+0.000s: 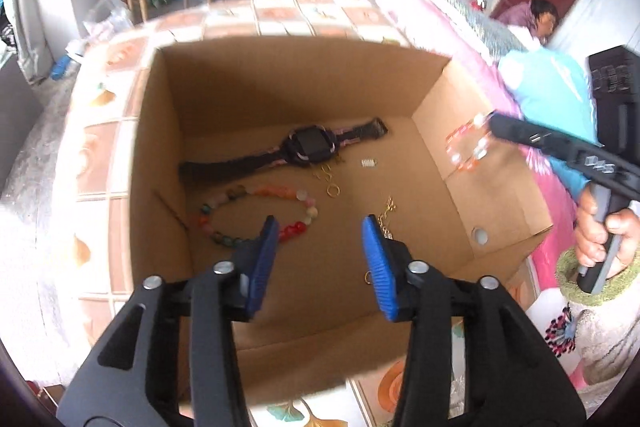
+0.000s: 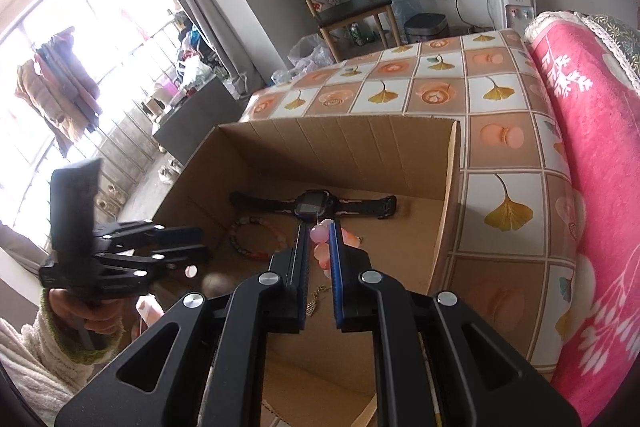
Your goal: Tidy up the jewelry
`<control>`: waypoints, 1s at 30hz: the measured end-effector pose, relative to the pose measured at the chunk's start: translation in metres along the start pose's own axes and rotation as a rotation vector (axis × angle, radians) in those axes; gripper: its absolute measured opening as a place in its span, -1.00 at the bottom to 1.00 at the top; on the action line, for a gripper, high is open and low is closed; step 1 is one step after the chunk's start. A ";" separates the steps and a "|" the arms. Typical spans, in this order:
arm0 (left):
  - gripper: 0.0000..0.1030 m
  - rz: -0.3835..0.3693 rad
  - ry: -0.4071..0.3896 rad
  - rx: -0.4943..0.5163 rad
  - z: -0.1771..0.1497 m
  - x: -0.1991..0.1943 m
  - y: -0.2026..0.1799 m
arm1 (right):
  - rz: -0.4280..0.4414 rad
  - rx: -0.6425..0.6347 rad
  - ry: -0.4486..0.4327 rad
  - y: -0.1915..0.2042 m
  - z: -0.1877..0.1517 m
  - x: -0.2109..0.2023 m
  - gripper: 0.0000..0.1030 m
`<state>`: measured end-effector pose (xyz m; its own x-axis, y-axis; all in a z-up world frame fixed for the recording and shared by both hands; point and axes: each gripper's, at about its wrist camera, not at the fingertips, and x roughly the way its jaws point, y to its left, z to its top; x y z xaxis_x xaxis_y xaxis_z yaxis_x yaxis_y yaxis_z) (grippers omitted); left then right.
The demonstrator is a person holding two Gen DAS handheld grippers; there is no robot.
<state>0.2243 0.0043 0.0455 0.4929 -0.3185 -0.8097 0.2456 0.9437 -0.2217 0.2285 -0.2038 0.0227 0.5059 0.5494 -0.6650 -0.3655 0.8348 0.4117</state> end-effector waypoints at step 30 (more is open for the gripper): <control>0.84 0.189 -0.301 0.029 -0.068 -0.096 -0.033 | -0.309 -0.039 -0.250 0.070 -0.072 -0.097 0.67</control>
<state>0.1119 0.0103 0.0933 0.7550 -0.1547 -0.6372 0.1482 0.9869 -0.0641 0.0971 -0.2017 0.0710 0.7697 0.2683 -0.5793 -0.1934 0.9628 0.1890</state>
